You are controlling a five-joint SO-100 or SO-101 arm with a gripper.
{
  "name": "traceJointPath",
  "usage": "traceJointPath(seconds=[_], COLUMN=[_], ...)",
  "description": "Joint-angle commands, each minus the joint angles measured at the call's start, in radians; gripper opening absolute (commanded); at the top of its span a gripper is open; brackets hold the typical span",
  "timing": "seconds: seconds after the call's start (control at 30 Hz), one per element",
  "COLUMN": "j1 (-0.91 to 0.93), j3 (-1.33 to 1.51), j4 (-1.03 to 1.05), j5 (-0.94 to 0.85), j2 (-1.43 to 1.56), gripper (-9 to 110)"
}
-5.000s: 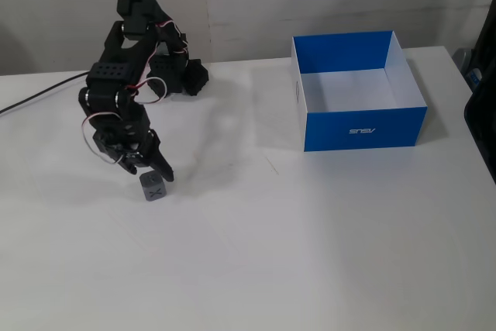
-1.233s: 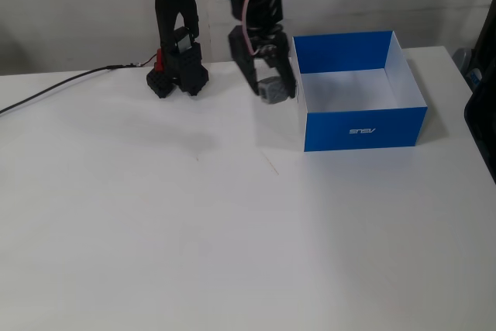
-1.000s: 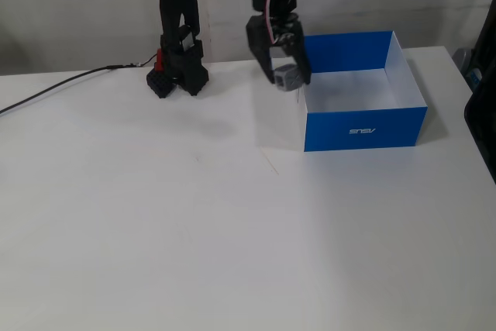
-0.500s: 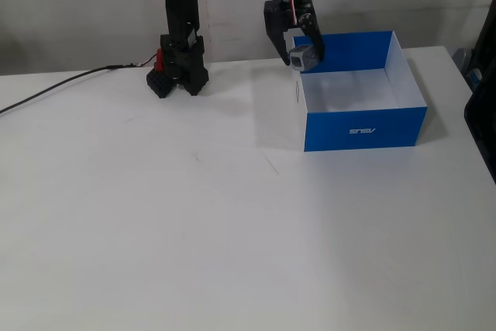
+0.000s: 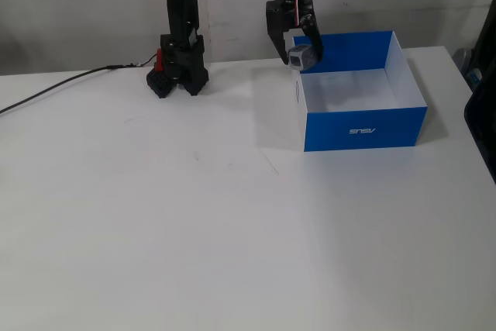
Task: Grasp the gray block and put it in the box.
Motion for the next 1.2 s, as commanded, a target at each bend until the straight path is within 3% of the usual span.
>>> traceJointPath(seconds=[0.0,0.47,0.8,0.93,1.17], j1=[0.025,0.032,0.018,0.000,-0.114], j3=[0.002,0.006,-0.124,-0.101,-0.008], j4=[-0.017,-0.041,-0.017,-0.011,-0.025], j5=[0.003,-0.008,-0.009,-0.011,-0.011], j2=[0.011,0.011,-0.061,-0.034,0.063], gripper=[19,32,31,28,1])
